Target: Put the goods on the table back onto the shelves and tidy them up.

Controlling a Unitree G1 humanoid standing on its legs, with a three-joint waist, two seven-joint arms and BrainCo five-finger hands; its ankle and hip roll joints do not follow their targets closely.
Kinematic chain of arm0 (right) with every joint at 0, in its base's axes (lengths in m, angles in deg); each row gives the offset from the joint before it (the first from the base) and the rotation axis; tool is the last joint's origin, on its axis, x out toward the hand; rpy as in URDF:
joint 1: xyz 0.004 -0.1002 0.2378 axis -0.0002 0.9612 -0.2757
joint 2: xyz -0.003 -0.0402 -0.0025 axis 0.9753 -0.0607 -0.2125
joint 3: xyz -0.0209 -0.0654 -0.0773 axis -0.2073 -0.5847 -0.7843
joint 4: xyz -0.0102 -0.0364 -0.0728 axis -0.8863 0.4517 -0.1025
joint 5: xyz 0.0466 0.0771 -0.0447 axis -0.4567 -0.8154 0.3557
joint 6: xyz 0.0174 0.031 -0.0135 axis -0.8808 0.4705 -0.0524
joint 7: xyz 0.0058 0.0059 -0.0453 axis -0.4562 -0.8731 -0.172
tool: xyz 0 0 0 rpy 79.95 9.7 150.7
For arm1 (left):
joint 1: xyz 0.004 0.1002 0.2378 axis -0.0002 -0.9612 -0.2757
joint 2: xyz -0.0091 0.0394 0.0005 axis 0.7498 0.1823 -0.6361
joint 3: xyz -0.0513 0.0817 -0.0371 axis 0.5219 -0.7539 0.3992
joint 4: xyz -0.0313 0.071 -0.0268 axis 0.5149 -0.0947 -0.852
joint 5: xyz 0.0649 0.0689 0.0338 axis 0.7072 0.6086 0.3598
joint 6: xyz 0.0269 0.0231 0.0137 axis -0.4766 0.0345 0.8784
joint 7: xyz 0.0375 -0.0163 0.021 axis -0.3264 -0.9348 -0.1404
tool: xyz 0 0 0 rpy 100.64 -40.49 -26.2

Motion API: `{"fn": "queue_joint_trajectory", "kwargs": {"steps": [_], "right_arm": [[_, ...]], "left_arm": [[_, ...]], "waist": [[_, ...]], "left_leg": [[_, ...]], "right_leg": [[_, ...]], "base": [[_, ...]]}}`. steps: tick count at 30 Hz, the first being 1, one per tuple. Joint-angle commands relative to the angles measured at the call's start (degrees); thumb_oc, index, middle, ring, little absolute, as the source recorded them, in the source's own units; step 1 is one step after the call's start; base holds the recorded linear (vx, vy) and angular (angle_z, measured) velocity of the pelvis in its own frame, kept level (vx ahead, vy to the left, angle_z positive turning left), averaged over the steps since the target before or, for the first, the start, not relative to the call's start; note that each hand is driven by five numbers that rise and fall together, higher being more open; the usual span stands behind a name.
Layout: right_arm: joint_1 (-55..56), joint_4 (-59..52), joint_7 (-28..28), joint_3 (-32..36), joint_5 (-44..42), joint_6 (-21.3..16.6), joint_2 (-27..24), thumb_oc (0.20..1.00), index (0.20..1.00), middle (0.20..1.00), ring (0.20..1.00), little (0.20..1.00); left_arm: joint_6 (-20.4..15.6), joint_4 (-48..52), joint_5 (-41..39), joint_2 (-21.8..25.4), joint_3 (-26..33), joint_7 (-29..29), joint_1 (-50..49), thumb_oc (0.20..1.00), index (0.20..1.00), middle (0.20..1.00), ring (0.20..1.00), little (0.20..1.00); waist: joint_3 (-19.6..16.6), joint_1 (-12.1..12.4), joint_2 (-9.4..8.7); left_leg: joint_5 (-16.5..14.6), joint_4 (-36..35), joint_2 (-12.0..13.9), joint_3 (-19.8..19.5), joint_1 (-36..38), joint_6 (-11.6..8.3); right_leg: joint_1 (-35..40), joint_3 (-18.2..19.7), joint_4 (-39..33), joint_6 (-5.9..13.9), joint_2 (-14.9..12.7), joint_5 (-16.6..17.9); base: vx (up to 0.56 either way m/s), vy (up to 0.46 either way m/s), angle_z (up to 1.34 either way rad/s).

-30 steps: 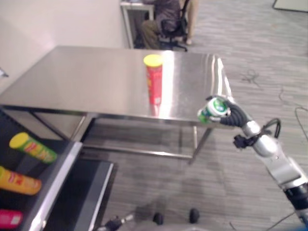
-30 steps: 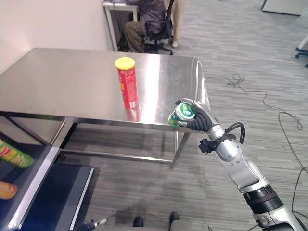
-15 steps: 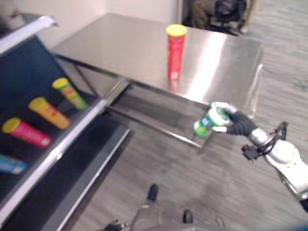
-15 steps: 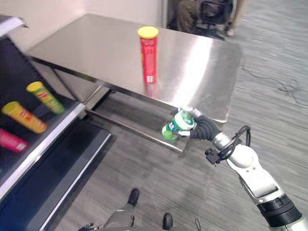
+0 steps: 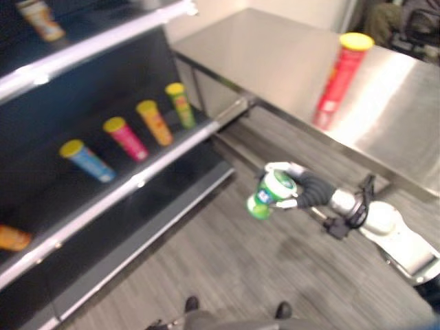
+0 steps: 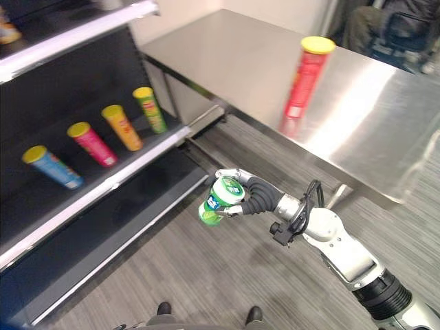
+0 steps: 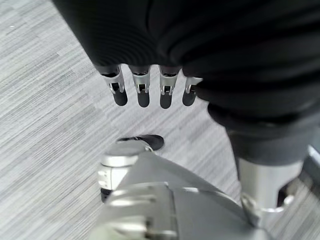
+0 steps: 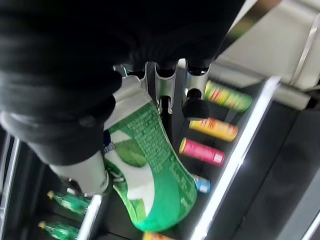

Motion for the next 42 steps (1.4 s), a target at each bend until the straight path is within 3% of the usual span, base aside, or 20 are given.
{"fn": "queue_joint_trajectory", "kwargs": {"steps": [1, 2, 3, 4, 5, 6, 7, 8, 9, 10, 12, 13, 21, 22, 23, 27, 28, 42], "right_arm": [[-5.18, -1.4, 1.35, -2.68, -0.91, -3.35, 1.93, 0.2, 0.2, 0.2, 0.2, 0.2], [-4.88, -1.11, 1.34, -2.5, -0.31, -3.3, 1.72, 0.2, 0.2, 0.2, 0.2, 0.2], [-3.55, -0.52, 1.63, -1.64, 0.99, -3.04, 1.69, 0.2, 0.2, 0.2, 0.2, 0.2], [-3.5, -0.55, 1.63, -1.58, 1.0, -3.04, 1.69, 0.2, 0.2, 0.2, 0.2, 0.2], [-3.06, -0.11, 1.9, -1.27, 2.56, -2.8, 2.31, 0.2, 0.2, 0.2, 0.2, 0.2], [-1.65, 0.25, 2.44, -0.37, 4.19, -2.59, 3.7, 0.2, 0.2, 0.2, 0.2, 0.2], [0.35, 2.11, 3.56, 0.28, 7.73, -1.65, 7.63, 0.2, 0.2, 0.2, 0.2, 0.2], [0.32, 2.14, 3.56, 0.29, 7.75, -1.66, 7.7, 0.2, 0.2, 0.2, 0.2, 0.2], [1.41, 1.8, 3.5, 0.02, 8.45, -1.94, 9.98, 0.2, 0.2, 0.2, 0.2, 0.2], [1.71, 1.59, 3.68, 0.09, 8.66, -1.94, 10.67, 0.2, 0.2, 0.2, 0.2, 0.2], [2.18, 1.4, 3.71, 0.31, 9.22, -1.7, 11.0, 0.2, 0.2, 0.2, 0.2, 0.2], [3.54, 0.58, 3.79, 0.84, 9.07, -2.05, 11.02, 0.2, 0.2, 0.2, 0.2, 0.2], [3.55, 0.57, 3.79, 0.85, 9.07, -2.05, 11.01, 0.2, 0.2, 0.2, 0.2, 0.2], [3.66, -0.21, 4.38, 0.28, 8.53, -3.32, 9.45, 0.2, 0.2, 0.2, 0.2, 0.2], [2.2, 0.63, 5.08, -0.7, 8.71, -3.41, 9.38, 0.2, 0.2, 0.2, 0.2, 0.2], [2.16, 0.65, 5.08, -0.73, 8.71, -3.42, 9.39, 0.2, 0.2, 0.2, 0.2, 0.2], [1.27, 0.64, 5.46, -1.1, 8.73, -3.12, 9.55, 0.2, 0.2, 0.2, 0.2, 0.2], [1.24, 0.65, 5.46, -1.12, 8.73, -3.13, 9.53, 0.2, 0.2, 0.2, 0.2, 0.2]], "left_arm": [[-0.17, -2.65, 3.3, 1.67, -3.19, 0.06, 0.32, 1.0, 1.0, 1.0, 1.0, 1.0], [-0.2, -3.1, 3.51, 1.65, -2.89, 0.11, -0.11, 1.0, 1.0, 1.0, 1.0, 1.0], [-0.08, -3.48, 3.76, 1.35, -2.8, -0.08, -0.12, 1.0, 1.0, 1.0, 1.0, 1.0], [-0.08, -3.49, 3.76, 1.36, -2.83, -0.08, -0.09, 1.0, 1.0, 1.0, 1.0, 1.0], [0.19, -3.46, 3.68, 1.34, -2.71, -0.1, -0.23, 1.0, 1.0, 1.0, 1.0, 1.0], [0.07, -3.55, 4.15, 1.3, -2.87, -0.24, 0.1, 1.0, 1.0, 1.0, 1.0, 1.0], [0.58, -3.75, 4.81, 0.89, -3.66, -1.0, 0.59, 1.0, 1.0, 1.0, 1.0, 1.0], [0.59, -3.75, 4.8, 0.95, -3.65, -1.01, 0.62, 1.0, 1.0, 1.0, 1.0, 1.0], [0.76, -3.48, 4.75, 1.67, -3.66, -0.71, 0.44, 1.0, 1.0, 1.0, 1.0, 1.0], [0.93, -3.4, 4.54, 2.18, -3.11, -0.48, 0.03, 1.0, 1.0, 1.0, 1.0, 1.0], [1.28, -3.4, 3.97, 2.65, -2.35, -0.48, -0.16, 1.0, 1.0, 1.0, 1.0, 1.0], [1.11, -3.34, 2.49, 3.31, -1.15, -0.65, -0.84, 1.0, 1.0, 1.0, 1.0, 1.0], [1.11, -3.34, 2.48, 3.31, -1.16, -0.65, -0.84, 1.0, 1.0, 1.0, 1.0, 1.0], [1.07, -4.47, 4.64, 3.09, -3.43, -1.06, -0.15, 1.0, 1.0, 1.0, 1.0, 1.0], [0.77, -3.7, 5.03, 2.31, -4.9, -0.9, 1.89, 1.0, 1.0, 1.0, 1.0, 1.0], [0.76, -3.71, 5.04, 2.31, -4.88, -0.9, 1.89, 1.0, 1.0, 1.0, 1.0, 1.0], [0.61, -2.84, 5.13, 2.12, -5.87, -1.04, 2.89, 1.0, 1.0, 1.0, 1.0, 1.0], [0.61, -2.84, 5.14, 2.1, -5.85, -1.04, 2.9, 1.0, 1.0, 1.0, 1.0, 1.0]], "waist": [[-4.01, 2.03, -0.66], [-4.45, 2.11, -0.43], [-4.49, 2.0, -0.6], [-4.56, 1.96, -0.73], [-4.56, 1.94, -1.1], [-4.39, 1.81, -1.79], [-3.39, 1.9, -3.25], [-3.46, 1.85, -3.52], [-2.14, 1.9, -4.55], [-1.54, 1.88, -4.52], [-1.16, 1.4, -5.0], [-0.53, 0.87, -5.01], [-0.58, 0.94, -5.02], [1.5, -0.46, -7.75], [3.41, -1.59, -8.41], [3.41, -1.69, -8.41], [4.24, -2.05, -8.63], [4.31, -2.16, -8.56]], "left_leg": [[4.62, -3.66, 2.4, -2.01, -2.48, 0.0], [2.25, -3.66, 1.8, -1.88, -1.99, -0.08], [-2.41, -3.66, 0.69, -0.99, -1.28, 0.03], [-2.31, -3.66, 0.5, -1.07, -1.45, 0.12], [-4.56, -3.66, -1.21, -0.53, -0.78, 0.8], [-6.84, -2.88, -3.54, -0.37, -0.48, 1.58], [-10.0, -1.75, -7.92, 0.04, 0.43, 3.52], [-9.91, -1.68, -8.24, 0.0, 0.2, 3.65], [-11.38, -0.65, -11.29, 0.11, 0.75, 5.35], [-12.19, -0.04, -11.96, 0.02, 1.23, 6.07], [-12.22, 0.47, -12.95, -1.01, 0.99, 6.96], [-11.93, 0.47, -14.04, -2.91, 0.95, 8.55], [-11.93, 0.47, -14.03, -2.86, 0.92, 8.54], [-12.69, 0.05, -18.31, -6.23, 3.55, 11.47], [-14.12, 0.4, -19.32, -10.38, 5.33, 11.72], [-14.11, 0.42, -19.33, -10.46, 5.31, 11.72], [-15.21, 0.5, -19.22, -13.12, 6.41, 11.36], [-15.23, 0.51, -19.16, -13.23, 6.48, 11.34]], "right_leg": [[-7.45, 6.54, 1.37, 5.74, -7.04, 1.02], [-7.23, 6.3, 0.94, 6.61, -8.4, 2.05], [-6.54, 5.22, 0.33, 7.81, -11.21, 3.73], [-6.58, 5.15, 0.19, 7.86, -11.37, 3.91], [-6.16, 4.9, -0.06, 8.77, -13.81, 5.84], [-6.06, 5.03, 0.12, 9.33, -16.63, 8.69], [-6.32, 5.12, 2.32, 9.53, -21.2, 15.52], [-6.44, 5.14, 2.21, 9.61, -21.51, 15.7], [-6.86, 5.09, 3.62, 9.57, -24.23, 20.69], [-6.77, 5.02, 4.44, 9.45, -24.42, 21.33], [-7.31, 7.32, 5.28, 8.58, -23.3, 20.9], [-8.2, 13.01, 6.05, 6.46, -16.21, 14.1], [-8.32, 13.1, 6.11, 6.45, -16.19, 14.07], [-14.6, 17.03, 2.96, 4.1, 2.19, 6.3], [-18.67, 19.98, -0.68, 5.38, 5.61, 8.77], [-18.64, 19.91, -0.72, 5.38, 5.58, 8.79], [-20.28, 20.52, -2.52, 6.23, 5.44, 9.94], [-20.14, 20.4, -2.58, 6.21, 5.45, 9.94]], "base": [[-0.23, 0.649, 0.79], [-0.16, 0.538, 0.86], [-0.11, 0.402, 0.46], [-0.11, 0.425, 0.31], [-0.09, 0.38, 0.37], [-0.18, 0.714, 0.44], [-0.14, 0.537, 0.44], [-0.2, 0.582, 0.41], [-0.13, 0.363, 0.38], [-0.16, 0.458, 0.21], [-0.09, 0.275, 0.34], [-0.07, 0.226, 0.38], [0.01, 0.073, 0.15], [0.37, 0.369, -0.02], [0.37, 0.369, 0.22], [0.09, -0.013, 0.92], [0.16, -0.062, 0.63], [0.01, -0.004, 0.15]]}}
